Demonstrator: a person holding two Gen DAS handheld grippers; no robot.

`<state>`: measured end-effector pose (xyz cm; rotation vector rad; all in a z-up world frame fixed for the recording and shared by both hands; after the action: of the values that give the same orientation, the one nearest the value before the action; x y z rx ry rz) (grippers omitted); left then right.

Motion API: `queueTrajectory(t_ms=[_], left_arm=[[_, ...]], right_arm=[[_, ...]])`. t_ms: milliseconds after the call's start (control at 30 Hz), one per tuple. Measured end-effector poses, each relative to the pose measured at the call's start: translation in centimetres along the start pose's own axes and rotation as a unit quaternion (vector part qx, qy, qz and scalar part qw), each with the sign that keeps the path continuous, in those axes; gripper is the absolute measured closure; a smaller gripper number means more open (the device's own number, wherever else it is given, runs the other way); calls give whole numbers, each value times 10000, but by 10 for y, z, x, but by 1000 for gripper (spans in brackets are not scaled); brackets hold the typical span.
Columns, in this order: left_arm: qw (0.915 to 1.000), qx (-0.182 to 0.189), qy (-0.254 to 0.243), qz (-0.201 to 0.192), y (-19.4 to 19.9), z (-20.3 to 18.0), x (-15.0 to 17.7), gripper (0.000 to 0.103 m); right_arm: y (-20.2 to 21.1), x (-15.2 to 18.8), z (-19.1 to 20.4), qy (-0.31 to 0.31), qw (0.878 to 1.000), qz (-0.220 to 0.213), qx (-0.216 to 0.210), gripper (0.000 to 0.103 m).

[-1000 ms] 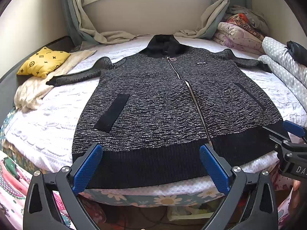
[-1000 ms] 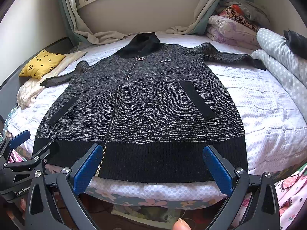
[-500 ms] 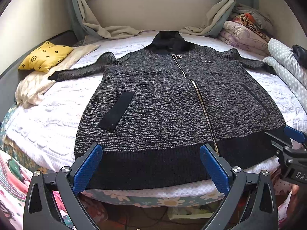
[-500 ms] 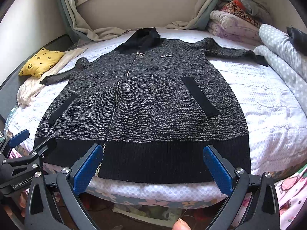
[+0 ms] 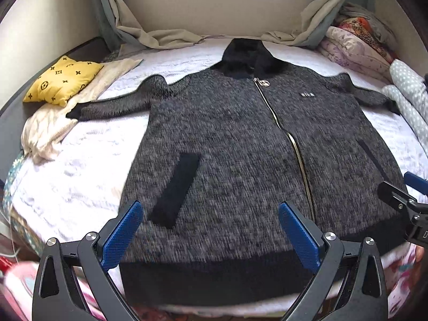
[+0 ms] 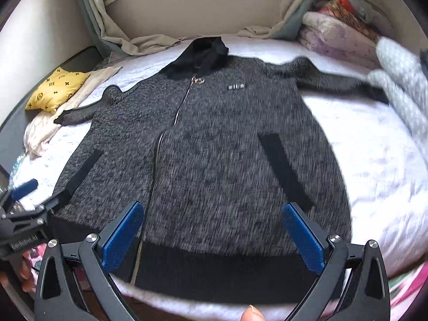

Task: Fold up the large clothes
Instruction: 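Move the left gripper to a black sleeve cuff and grasp it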

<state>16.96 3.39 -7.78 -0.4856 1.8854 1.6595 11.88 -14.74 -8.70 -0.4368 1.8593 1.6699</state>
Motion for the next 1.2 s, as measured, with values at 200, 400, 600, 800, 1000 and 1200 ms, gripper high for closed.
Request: queueTrajectory(t_ms=[200, 400, 600, 800, 1000, 1200], left_arm=[[9997, 155, 189, 62, -23, 18, -48, 0], [9992, -19, 354, 209, -59, 55, -99, 0], [9954, -298, 858, 303, -96, 116, -138, 0], [9857, -453, 1557, 450, -121, 191, -156, 0], [9727, -608, 2208, 383, -134, 254, -161, 0], [9489, -513, 3107, 190, -142, 335, -166, 3]], right_arm=[[-19, -55, 0, 275, 9996, -45, 53, 0], [-65, -109, 2, 603, 9976, -26, 325, 0], [-109, -132, 4, 560, 9978, 82, 341, 0], [-147, -122, 5, 522, 9971, 510, 233, 0], [-180, -121, 5, 681, 9937, 662, 590, 0], [-195, -117, 7, 674, 9924, 840, 590, 0]])
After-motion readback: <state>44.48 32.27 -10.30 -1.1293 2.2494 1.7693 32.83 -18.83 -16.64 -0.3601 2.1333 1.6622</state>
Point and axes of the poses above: each gripper's, at about its wrist camera, not at the fingertips, and y roughly against the way its jaws point, z to its left, x to its underside, the point moved 10 cm from there along -y, roughly the way its jaws point, and after that the axes turned 12 degrees about x, right-handed, at the moved point
